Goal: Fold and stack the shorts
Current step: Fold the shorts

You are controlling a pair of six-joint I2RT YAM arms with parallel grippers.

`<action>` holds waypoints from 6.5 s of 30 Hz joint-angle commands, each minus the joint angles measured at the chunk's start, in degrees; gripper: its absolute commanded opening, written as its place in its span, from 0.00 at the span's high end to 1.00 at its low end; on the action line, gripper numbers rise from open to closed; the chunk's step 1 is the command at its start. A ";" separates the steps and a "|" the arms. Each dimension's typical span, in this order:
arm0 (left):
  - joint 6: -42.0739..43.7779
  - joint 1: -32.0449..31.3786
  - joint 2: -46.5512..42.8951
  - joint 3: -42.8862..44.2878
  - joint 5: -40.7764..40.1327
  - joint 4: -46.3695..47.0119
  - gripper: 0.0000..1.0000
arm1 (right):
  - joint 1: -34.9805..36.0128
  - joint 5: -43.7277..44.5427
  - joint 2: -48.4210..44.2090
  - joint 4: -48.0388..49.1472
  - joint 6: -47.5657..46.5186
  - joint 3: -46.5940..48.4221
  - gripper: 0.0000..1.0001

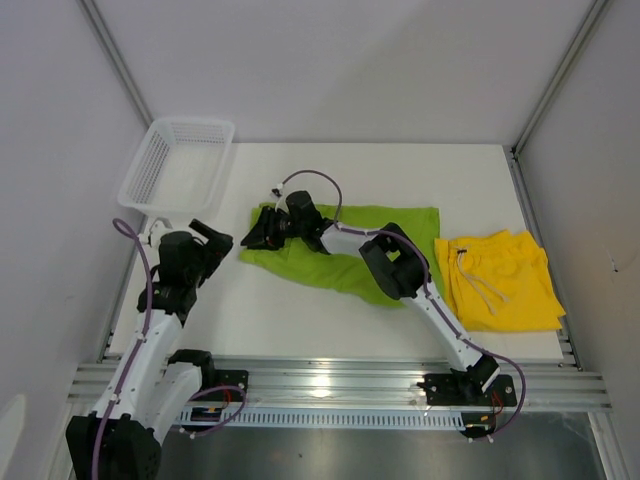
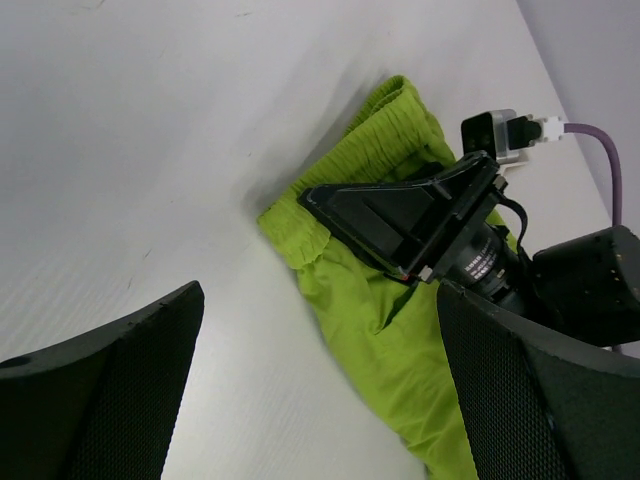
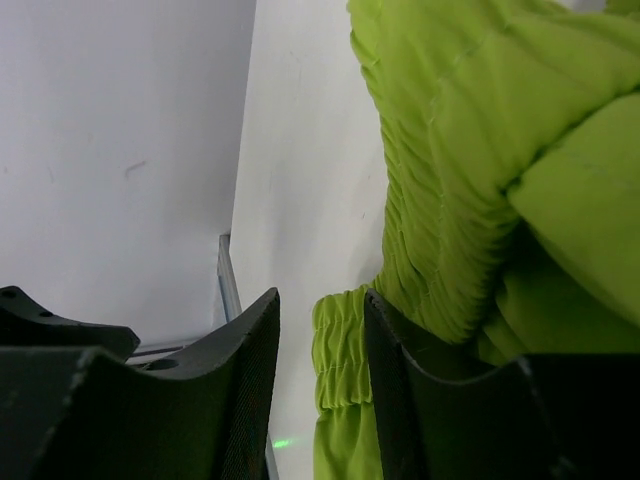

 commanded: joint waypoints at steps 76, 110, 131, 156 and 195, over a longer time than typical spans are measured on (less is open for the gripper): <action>-15.03 -6.33 48.63 -20.72 5.51 79.29 0.01 | -8.63 5.88 -18.86 -18.34 -24.71 -26.12 0.55; 13.61 -12.21 39.24 -13.09 -0.36 78.68 0.77 | -6.70 5.79 -17.37 -24.40 -29.02 -20.68 0.58; 28.74 -24.44 20.86 -16.08 -19.36 63.47 1.00 | -8.09 7.72 -28.86 -21.15 -23.04 -21.28 0.52; 36.56 -30.67 7.86 -19.24 -23.57 60.84 1.00 | -14.25 18.52 -18.68 -11.76 -18.47 -23.22 0.99; 67.32 -55.46 19.98 -0.43 -41.34 58.90 1.00 | -27.70 31.45 -57.18 -38.20 -29.81 -50.46 0.60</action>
